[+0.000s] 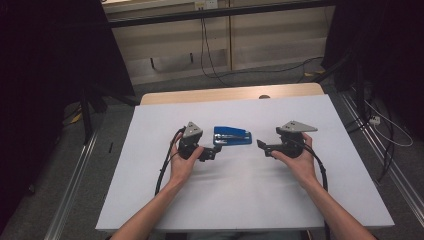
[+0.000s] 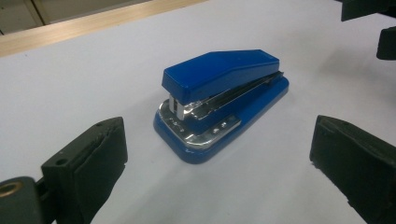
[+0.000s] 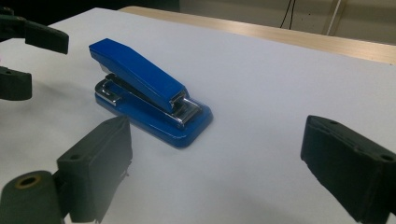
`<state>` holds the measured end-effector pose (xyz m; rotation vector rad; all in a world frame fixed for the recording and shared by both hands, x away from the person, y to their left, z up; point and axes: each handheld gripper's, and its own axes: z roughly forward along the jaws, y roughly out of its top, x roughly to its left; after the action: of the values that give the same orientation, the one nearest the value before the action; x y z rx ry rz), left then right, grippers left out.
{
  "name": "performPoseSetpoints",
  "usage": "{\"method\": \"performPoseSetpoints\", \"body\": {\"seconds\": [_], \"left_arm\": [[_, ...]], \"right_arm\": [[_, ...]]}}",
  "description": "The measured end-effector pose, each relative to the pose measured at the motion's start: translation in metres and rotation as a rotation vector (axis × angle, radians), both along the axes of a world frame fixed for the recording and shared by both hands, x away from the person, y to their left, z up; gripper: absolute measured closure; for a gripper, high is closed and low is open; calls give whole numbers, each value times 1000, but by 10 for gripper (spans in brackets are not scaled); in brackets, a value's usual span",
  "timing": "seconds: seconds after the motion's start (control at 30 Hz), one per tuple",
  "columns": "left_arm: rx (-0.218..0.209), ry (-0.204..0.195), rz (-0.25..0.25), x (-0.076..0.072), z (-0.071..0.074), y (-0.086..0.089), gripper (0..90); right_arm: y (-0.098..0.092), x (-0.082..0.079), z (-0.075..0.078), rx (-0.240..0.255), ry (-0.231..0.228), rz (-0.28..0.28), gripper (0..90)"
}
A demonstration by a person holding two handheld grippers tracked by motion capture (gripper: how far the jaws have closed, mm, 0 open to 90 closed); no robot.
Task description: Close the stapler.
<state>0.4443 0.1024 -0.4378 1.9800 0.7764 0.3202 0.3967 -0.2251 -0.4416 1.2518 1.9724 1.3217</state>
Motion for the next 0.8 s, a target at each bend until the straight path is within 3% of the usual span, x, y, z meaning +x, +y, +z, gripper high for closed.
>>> {"method": "performPoseSetpoints", "body": {"seconds": [0.27, 0.5, 0.57, 0.67, 0.8], "left_arm": [[35, -14, 33, -14, 5, 5, 44], [-3, -18, 52, -23, 8, 22, 45], [-2, -45, 82, -27, 9, 27, 44], [-18, -42, 72, -32, 12, 30, 44], [-9, -36, 72, -41, 13, 36, 43]], "right_arm": [[1, -8, 4, -6, -13, -11, 38], [1, -16, 6, -10, -28, -35, 43], [1, -20, 7, -19, -38, -51, 43], [3, -25, 10, -16, -59, -66, 44], [4, -31, 10, -18, -67, -71, 44]]}}
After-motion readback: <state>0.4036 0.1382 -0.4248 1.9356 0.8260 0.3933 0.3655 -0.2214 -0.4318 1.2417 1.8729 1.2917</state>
